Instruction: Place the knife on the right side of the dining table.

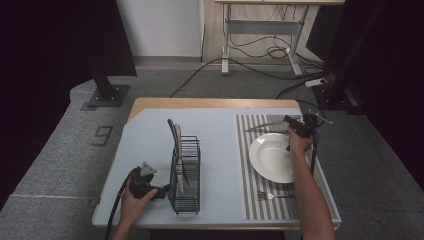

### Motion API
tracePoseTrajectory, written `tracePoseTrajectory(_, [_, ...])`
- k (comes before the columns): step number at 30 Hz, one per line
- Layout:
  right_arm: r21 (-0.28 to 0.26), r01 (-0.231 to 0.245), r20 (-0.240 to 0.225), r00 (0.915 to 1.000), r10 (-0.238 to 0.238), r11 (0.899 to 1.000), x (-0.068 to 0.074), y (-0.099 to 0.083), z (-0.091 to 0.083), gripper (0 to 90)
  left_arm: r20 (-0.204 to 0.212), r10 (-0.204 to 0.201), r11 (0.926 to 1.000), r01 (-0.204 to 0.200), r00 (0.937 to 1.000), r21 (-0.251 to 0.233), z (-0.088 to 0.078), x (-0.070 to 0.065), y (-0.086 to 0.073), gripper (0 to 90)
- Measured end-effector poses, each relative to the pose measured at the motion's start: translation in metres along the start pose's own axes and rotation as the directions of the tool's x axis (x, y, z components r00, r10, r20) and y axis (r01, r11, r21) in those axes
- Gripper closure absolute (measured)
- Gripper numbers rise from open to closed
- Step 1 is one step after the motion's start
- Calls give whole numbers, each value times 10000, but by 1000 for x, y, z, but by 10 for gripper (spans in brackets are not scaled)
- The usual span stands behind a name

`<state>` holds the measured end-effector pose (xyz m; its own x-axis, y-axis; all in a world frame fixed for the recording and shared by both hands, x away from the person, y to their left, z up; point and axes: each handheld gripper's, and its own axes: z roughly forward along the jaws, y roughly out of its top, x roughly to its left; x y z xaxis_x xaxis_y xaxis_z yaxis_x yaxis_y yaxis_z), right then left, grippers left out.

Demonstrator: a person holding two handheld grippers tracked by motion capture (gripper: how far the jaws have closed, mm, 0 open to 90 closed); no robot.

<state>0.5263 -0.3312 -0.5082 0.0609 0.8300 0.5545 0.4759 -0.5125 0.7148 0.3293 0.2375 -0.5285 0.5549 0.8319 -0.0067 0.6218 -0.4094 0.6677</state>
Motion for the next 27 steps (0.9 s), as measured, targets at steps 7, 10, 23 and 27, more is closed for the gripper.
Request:
tracePoseTrajectory(7, [168, -186, 177, 9997, 183, 9997, -2, -1, 2, 640, -3, -7, 10000, 7, 10000, -12, 0, 0, 0, 13])
tracePoseTrajectory(10, [226, -197, 251, 9995, 191, 9995, -2, -1, 3, 636, -4, -4, 10000, 4, 10000, -12, 0, 0, 0, 14])
tracePoseTrajectory(23, [730, -452, 736, 9965, 398, 9963, -3, -2, 8, 612, -3, -6, 10000, 6, 10000, -12, 0, 0, 0, 13])
tracePoseTrajectory(27, [853, -530, 824, 9955, 460, 9949, -3, -2, 10, 607, -1, -6, 10000, 6, 10000, -10, 0, 0, 0, 13])
